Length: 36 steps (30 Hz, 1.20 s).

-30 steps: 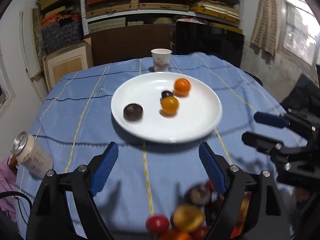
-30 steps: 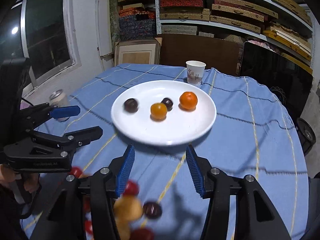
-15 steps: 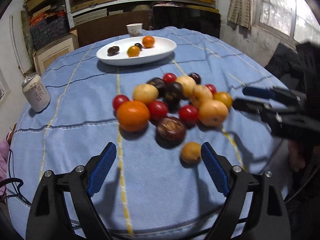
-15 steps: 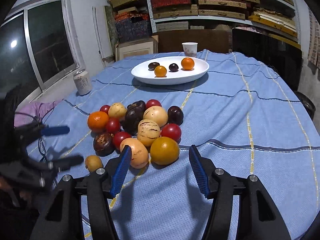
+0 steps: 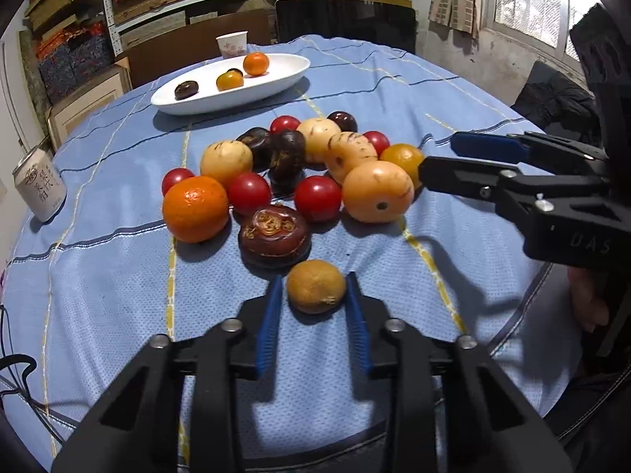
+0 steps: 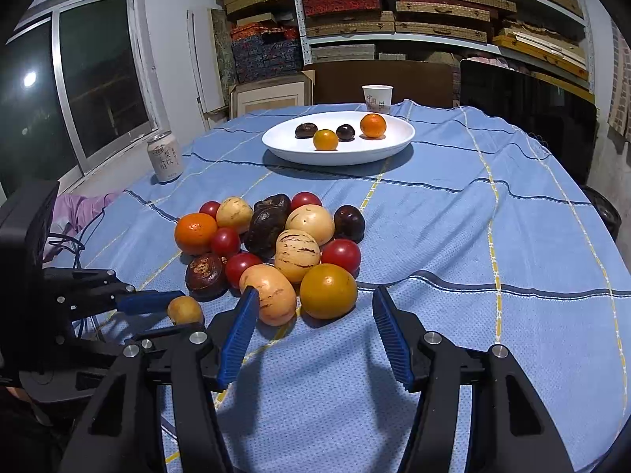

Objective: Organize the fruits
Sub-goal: 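Grasp the small tan fruit with the left tool while the right tool grasps a pale oval fruit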

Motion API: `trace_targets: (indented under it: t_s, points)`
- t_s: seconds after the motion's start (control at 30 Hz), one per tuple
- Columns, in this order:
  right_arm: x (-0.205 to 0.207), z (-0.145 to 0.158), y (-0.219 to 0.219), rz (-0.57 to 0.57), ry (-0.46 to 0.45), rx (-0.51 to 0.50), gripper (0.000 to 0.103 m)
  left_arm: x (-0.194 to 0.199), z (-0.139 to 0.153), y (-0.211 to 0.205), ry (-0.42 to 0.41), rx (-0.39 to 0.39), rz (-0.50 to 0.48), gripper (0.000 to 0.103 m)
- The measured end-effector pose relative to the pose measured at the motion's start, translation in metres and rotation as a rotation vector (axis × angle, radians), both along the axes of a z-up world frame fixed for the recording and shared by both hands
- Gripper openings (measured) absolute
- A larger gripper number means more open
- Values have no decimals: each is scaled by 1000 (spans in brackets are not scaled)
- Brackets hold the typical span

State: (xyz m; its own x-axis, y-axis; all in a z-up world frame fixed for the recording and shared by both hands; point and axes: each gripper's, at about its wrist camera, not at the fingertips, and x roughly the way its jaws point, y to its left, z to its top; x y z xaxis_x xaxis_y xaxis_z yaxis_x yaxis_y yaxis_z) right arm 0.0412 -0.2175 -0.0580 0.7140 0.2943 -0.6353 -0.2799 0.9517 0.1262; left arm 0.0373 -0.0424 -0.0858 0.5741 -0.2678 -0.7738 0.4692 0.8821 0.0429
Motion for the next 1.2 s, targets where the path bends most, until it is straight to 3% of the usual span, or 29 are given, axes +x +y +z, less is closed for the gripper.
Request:
trace_targets:
  t_s: [0.33,0.47,0.53,0.73,1.0,1.2]
  points:
    - [-3,1,2,11,-8,-2,60,-3,13,20,-47,-133,39,29]
    - [-7,3,15,51,-26,-51,60,-3,14,21,-51,-135,38,29]
    - [-7,3,23,74,-30,-90,54,-3,14,20,-46,-131,37,29]
    - [2,-1,42,133,29,-117,51,-2,12,19,-41,-118,39,29]
    - [11,-4,57,132,51,-168,49,1,9,20,-28,-118,42,29]
    - [11,-4,49,103,71,-167,37,4,8,20,-13,-120,45,29]
